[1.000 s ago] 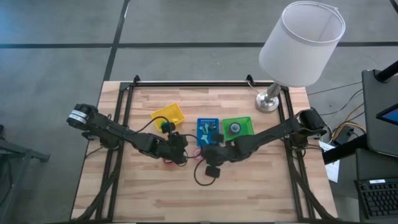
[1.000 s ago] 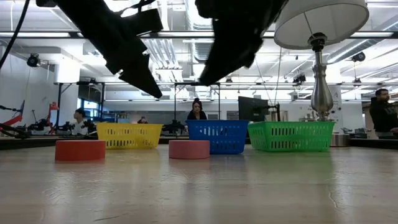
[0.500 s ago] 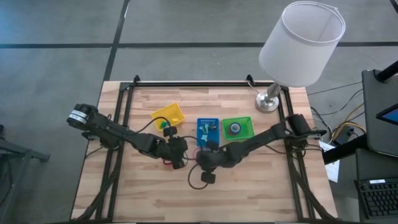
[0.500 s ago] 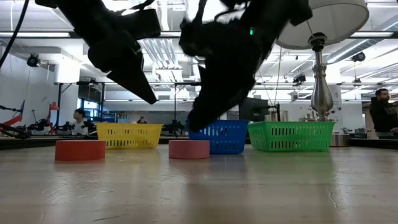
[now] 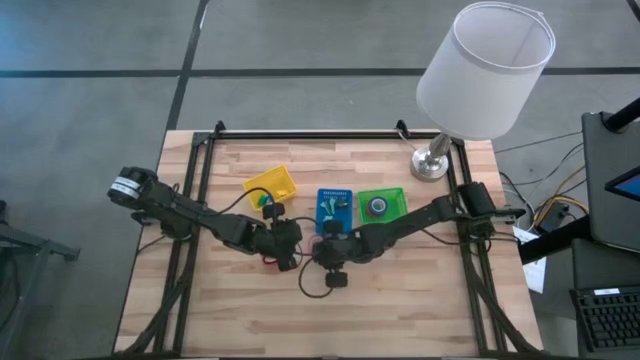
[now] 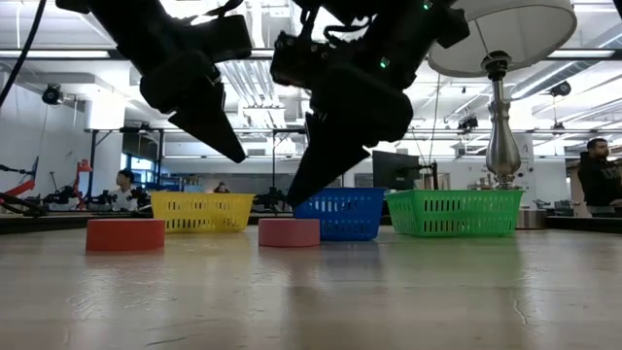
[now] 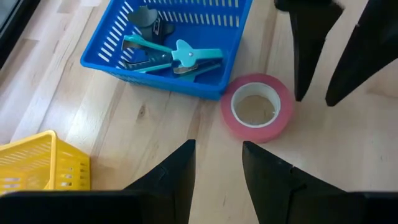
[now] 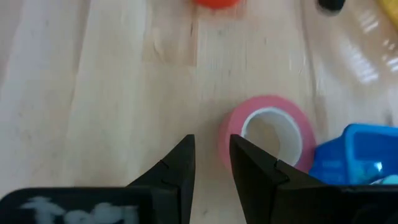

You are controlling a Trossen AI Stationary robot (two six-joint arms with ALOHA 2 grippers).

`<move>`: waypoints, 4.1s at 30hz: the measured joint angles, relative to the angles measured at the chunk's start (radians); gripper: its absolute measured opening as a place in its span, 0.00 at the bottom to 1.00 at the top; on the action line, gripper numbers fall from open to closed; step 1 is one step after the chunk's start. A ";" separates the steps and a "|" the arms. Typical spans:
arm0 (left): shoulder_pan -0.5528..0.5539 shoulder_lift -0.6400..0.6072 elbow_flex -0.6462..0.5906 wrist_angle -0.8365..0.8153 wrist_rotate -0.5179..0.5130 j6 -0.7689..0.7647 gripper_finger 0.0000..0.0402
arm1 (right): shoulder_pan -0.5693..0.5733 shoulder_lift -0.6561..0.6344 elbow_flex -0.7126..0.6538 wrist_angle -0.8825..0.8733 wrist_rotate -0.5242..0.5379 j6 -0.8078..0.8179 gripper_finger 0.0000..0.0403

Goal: Pick and place Stapler, Stapler remover, tape
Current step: Put the pink tape into the green basket

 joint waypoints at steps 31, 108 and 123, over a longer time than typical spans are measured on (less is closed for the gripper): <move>0.000 0.001 -0.028 0.011 -0.001 -0.001 0.34 | -0.068 0.069 0.003 -0.036 -0.058 -0.112 0.13; 0.002 0.001 -0.065 0.061 -0.001 0.006 0.34 | -0.268 -0.440 -0.255 -0.678 0.182 0.226 0.31; 0.000 0.001 -0.065 0.061 -0.001 0.005 0.34 | -0.282 -0.440 -0.278 -0.707 0.026 0.331 0.33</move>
